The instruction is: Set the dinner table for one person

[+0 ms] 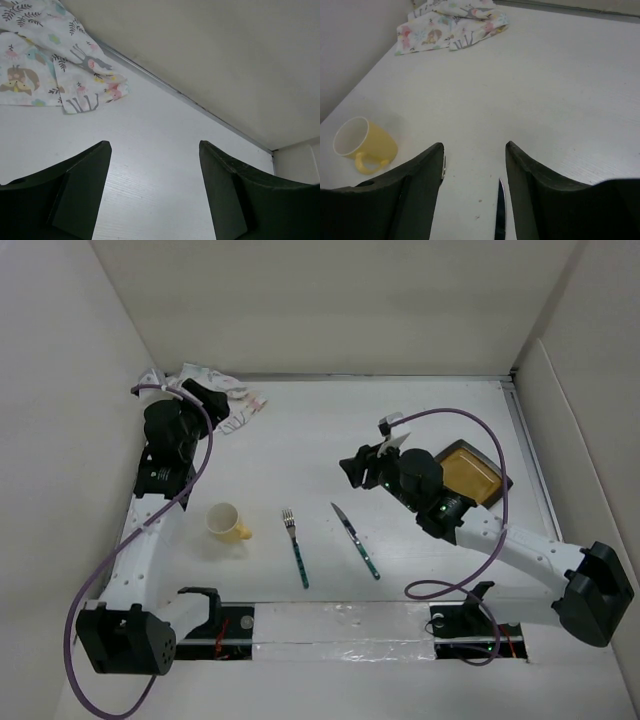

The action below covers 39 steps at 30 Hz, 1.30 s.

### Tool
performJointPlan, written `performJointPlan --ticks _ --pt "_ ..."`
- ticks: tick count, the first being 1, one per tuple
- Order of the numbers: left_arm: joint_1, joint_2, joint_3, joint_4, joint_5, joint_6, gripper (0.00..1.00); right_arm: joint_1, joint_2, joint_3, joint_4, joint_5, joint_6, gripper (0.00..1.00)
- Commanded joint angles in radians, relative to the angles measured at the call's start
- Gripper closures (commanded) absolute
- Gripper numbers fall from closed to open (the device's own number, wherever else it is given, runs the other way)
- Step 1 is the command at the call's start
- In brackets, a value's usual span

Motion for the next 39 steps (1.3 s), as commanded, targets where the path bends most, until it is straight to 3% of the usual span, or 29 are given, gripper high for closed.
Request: performJointPlan --ticks 1,3,5,6,7,10,15,19,22,25,27,28,32,39 --pt "0.004 0.015 -0.002 0.074 -0.017 -0.021 0.32 0.004 -0.019 0.003 0.076 0.066 0.014 0.48" --pt "0.004 0.038 0.007 0.102 -0.018 -0.031 0.34 0.004 -0.01 0.003 0.079 0.062 0.013 0.73" --pt "0.004 0.092 0.024 0.129 -0.023 -0.04 0.45 0.004 -0.002 0.009 0.062 0.049 0.014 0.99" --pt "0.004 0.115 0.03 0.151 -0.021 -0.044 0.5 0.004 0.001 0.015 0.055 0.052 0.015 1.0" --pt "0.004 0.176 0.061 0.151 -0.034 -0.044 0.69 0.004 0.006 0.016 0.051 0.052 0.02 1.0" --pt "0.004 0.325 0.154 0.122 -0.058 -0.025 1.0 -0.005 0.012 0.016 0.051 0.055 0.02 1.0" --pt "-0.025 0.587 0.381 -0.074 -0.184 0.078 1.0 -0.026 0.026 0.021 0.031 0.054 0.027 1.0" --pt "-0.04 0.811 0.588 -0.22 -0.231 0.143 0.89 -0.037 0.029 0.023 0.028 0.054 0.029 1.0" --pt "-0.04 0.888 0.619 -0.232 -0.238 0.158 0.81 -0.037 0.044 0.027 0.027 0.036 0.032 1.0" --pt "0.004 0.923 0.615 -0.237 -0.192 0.118 0.79 -0.037 0.056 0.029 0.021 0.032 0.029 0.99" --pt "0.03 0.931 0.598 -0.207 -0.144 0.091 0.73 -0.048 0.072 0.032 0.027 0.017 0.032 0.92" --pt "0.03 0.956 0.593 -0.206 -0.13 0.085 0.72 -0.048 0.078 0.035 0.015 0.011 0.032 0.85" --pt "0.039 0.988 0.595 -0.229 -0.156 0.078 0.72 -0.057 0.09 0.036 0.024 -0.004 0.032 0.73" --pt "0.061 1.025 0.536 -0.2 -0.155 0.026 0.67 -0.066 0.107 0.044 0.018 -0.04 0.032 0.71"
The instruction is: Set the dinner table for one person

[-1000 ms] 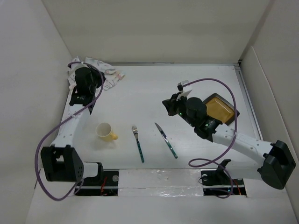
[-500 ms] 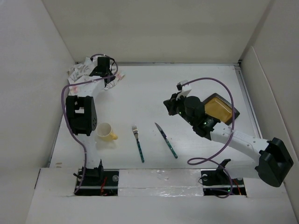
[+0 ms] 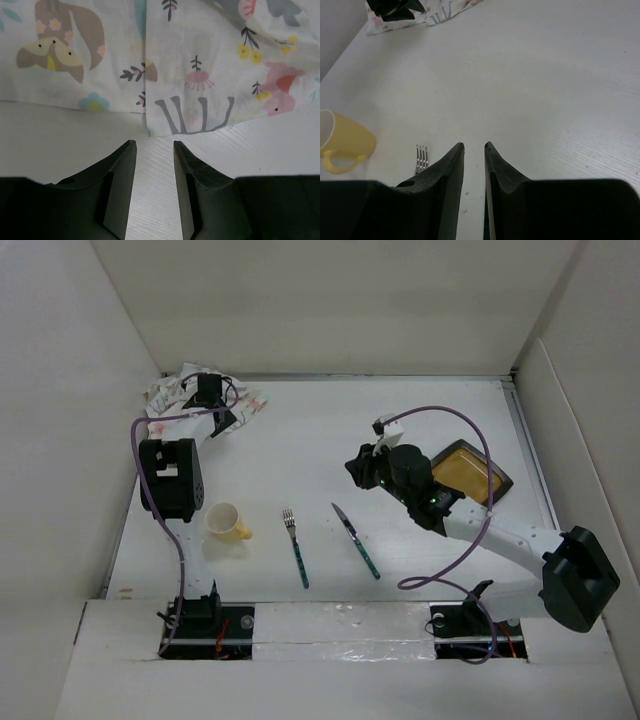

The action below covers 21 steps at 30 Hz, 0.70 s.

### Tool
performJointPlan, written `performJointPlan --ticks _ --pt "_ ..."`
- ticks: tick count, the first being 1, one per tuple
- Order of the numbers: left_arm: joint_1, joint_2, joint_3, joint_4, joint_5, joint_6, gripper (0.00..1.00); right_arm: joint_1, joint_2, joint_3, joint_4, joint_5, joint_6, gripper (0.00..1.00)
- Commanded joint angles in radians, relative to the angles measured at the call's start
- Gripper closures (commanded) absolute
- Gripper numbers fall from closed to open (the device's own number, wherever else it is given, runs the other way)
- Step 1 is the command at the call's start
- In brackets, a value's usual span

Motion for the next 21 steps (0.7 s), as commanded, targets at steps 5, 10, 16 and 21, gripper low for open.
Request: performJointPlan --ticks 5,10,16,21 --pt "0.031 0.059 -0.02 0.022 0.056 -0.059 0.66 -0.012 0.011 0.046 0.029 -0.038 -0.003 0.71" --pt "0.031 0.074 -0.009 0.025 0.08 -0.064 0.64 -0.021 0.043 0.058 0.032 -0.089 -0.006 0.71" --pt "0.031 0.108 0.022 0.029 0.106 -0.073 0.65 -0.021 0.038 0.058 0.03 -0.097 -0.008 0.71" --pt "0.031 0.12 0.019 0.04 0.125 -0.08 0.71 -0.03 0.026 0.046 0.046 -0.09 -0.006 0.72"
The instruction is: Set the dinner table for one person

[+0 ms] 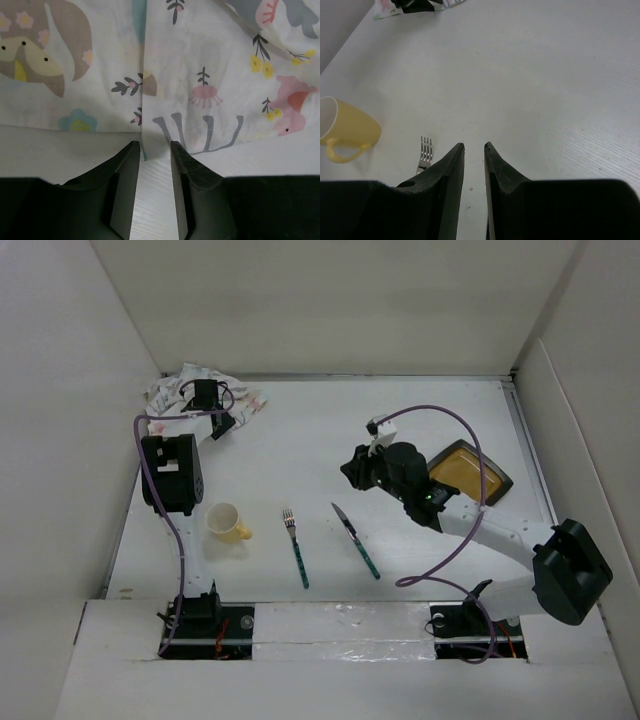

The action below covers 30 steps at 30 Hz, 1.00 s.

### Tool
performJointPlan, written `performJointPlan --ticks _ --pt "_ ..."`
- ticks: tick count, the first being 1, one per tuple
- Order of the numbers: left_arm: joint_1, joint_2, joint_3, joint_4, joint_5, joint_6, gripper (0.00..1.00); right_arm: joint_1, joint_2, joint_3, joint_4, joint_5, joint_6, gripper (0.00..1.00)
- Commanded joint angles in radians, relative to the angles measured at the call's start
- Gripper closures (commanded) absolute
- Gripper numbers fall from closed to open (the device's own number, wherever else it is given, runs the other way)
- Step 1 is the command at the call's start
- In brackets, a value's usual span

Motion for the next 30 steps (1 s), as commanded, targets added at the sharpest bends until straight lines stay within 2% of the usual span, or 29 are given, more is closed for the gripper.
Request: performJointPlan --ticks 1,5,6,8,9,12,19,21,25,30 --pt "0.003 0.027 0.004 -0.02 0.034 -0.018 0.72 -0.015 -0.025 0.031 0.045 -0.007 -0.003 0.72" --pt "0.003 0.03 0.004 -0.015 0.034 -0.019 0.77 -0.015 -0.016 0.034 0.046 -0.026 -0.003 0.72" --pt "0.003 0.03 0.001 -0.009 0.035 -0.022 0.84 -0.015 -0.016 0.033 0.048 -0.024 -0.001 0.72" --pt "0.003 0.027 -0.002 0.003 0.04 -0.024 0.92 -0.015 -0.018 0.034 0.046 -0.026 -0.001 0.73" --pt "0.003 0.026 -0.003 0.006 0.041 -0.022 1.0 -0.015 -0.018 0.031 0.046 -0.024 -0.001 0.73" --pt "0.003 0.015 -0.005 0.011 0.049 -0.021 1.0 -0.015 -0.019 0.03 0.049 -0.019 0.0 0.73" --pt "-0.057 -0.127 0.035 0.047 0.089 0.002 1.0 -0.015 -0.002 0.036 0.052 -0.03 0.002 0.73" --pt "-0.066 -0.175 0.072 0.064 0.178 -0.01 1.0 -0.015 0.001 0.036 0.054 -0.027 0.002 0.72" --pt "-0.111 -0.239 0.174 0.054 0.232 -0.024 1.0 -0.015 0.002 0.04 0.052 -0.021 -0.003 0.64" --pt "-0.148 -0.362 0.259 0.092 0.324 -0.056 1.0 -0.015 0.028 0.057 0.057 -0.01 0.002 0.5"
